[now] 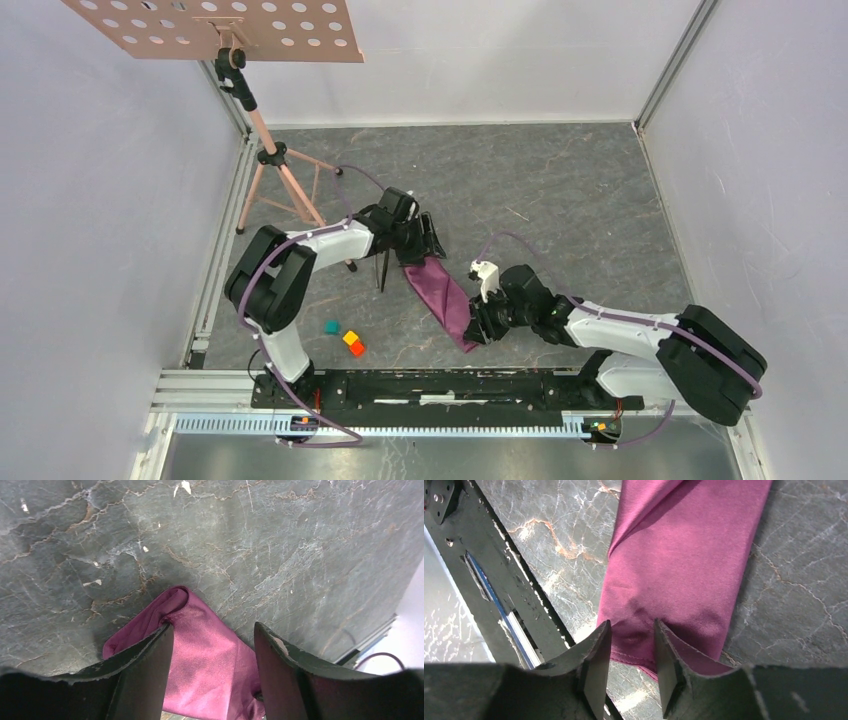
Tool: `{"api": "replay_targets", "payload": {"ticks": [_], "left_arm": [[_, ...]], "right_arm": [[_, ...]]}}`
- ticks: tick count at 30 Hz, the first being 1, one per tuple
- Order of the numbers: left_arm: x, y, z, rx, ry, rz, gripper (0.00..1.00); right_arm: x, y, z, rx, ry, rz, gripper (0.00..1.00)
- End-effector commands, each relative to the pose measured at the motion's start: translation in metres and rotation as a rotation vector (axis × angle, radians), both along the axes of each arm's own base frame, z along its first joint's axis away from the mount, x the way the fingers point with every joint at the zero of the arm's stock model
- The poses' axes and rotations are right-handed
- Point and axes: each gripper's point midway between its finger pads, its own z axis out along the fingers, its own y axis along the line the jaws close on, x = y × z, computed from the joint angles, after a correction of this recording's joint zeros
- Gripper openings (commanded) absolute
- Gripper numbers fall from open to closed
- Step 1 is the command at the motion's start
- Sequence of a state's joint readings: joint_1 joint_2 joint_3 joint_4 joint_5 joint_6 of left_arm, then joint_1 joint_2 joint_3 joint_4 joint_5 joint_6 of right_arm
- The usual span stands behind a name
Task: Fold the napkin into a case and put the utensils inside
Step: Smooth out the smaller rectangle-folded napkin at the center of the board, then move the smaller rectangle folded napkin to the center of the board.
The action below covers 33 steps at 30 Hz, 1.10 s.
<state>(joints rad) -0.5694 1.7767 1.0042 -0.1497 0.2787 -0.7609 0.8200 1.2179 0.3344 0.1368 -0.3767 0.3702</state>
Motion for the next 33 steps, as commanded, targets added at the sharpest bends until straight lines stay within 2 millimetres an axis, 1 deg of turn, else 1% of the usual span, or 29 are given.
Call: {"api": "replay_targets", "payload": {"ticks": [1,2,4,6,7,8,9,10,11,12,13,14,16,17,19,21,23,25,28,30,33], "left_arm": [[0.007,0.001,0.016,0.084,-0.084,-0.053,0.68],[0.009,0.000,0.032,0.067,-0.114,-0.052,0.70],[0.010,0.000,0.065,0.035,-0.169,-0.046,0.73],[0.008,0.006,0.099,0.019,-0.232,-0.033,0.76],[0.006,0.013,0.117,0.022,-0.275,-0.018,0.77],[0.003,0.022,0.129,0.031,-0.309,0.002,0.78],[-0.002,0.035,0.146,0.043,-0.358,0.031,0.79],[-0.007,0.051,0.158,0.070,-0.401,0.073,0.80],[-0.014,0.065,0.163,0.092,-0.425,0.106,0.81],[-0.022,0.079,0.173,0.096,-0.462,0.146,0.83],[-0.032,0.092,0.174,0.100,-0.477,0.172,0.84],[-0.042,0.105,0.180,0.099,-0.505,0.199,0.84],[-0.062,0.130,0.191,0.102,-0.548,0.252,0.86],[-0.073,0.143,0.200,0.098,-0.577,0.282,0.87],[-0.091,0.163,0.213,0.086,-0.618,0.328,0.87],[-0.107,0.177,0.226,0.060,-0.655,0.354,0.89],[-0.119,0.185,0.234,0.033,-0.679,0.365,0.89],[-0.128,0.190,0.238,0.021,-0.688,0.362,0.90],[-0.133,0.191,0.239,0.018,-0.683,0.352,0.90],[-0.135,0.190,0.238,0.013,-0.681,0.342,0.90],[-0.137,0.187,0.240,0.004,-0.682,0.320,0.90]], "right_arm": [[0.010,-0.009,0.005,-0.110,-0.100,-0.001,0.48],[0.014,-0.010,0.013,-0.132,-0.133,0.012,0.52],[0.023,-0.003,0.033,-0.133,-0.206,0.033,0.62],[0.030,0.002,0.047,-0.137,-0.256,0.055,0.70],[0.032,0.005,0.051,-0.140,-0.269,0.067,0.76],[0.035,0.008,0.054,-0.152,-0.279,0.080,0.80],[0.038,0.009,0.055,-0.166,-0.291,0.080,0.83],[0.042,0.012,0.057,-0.176,-0.303,0.076,0.84],[0.047,0.016,0.060,-0.177,-0.319,0.064,0.84],[0.050,0.019,0.061,-0.178,-0.321,0.053,0.84],[0.054,0.025,0.063,-0.172,-0.324,0.039,0.85],[0.057,0.032,0.065,-0.175,-0.324,0.025,0.86],[0.063,0.041,0.060,-0.218,-0.321,-0.009,0.86],[0.066,0.047,0.059,-0.243,-0.326,-0.027,0.86],[0.070,0.057,0.055,-0.290,-0.335,-0.062,0.83],[0.074,0.064,0.051,-0.348,-0.361,-0.096,0.81],[0.077,0.072,0.048,-0.411,-0.397,-0.110,0.80],[0.081,0.075,0.040,-0.499,-0.421,-0.132,0.78],[0.083,0.081,0.030,-0.568,-0.427,-0.142,0.74],[0.083,0.081,0.023,-0.583,-0.425,-0.161,0.71],[0.089,0.073,0.014,-0.609,-0.437,-0.215,0.62]]}}
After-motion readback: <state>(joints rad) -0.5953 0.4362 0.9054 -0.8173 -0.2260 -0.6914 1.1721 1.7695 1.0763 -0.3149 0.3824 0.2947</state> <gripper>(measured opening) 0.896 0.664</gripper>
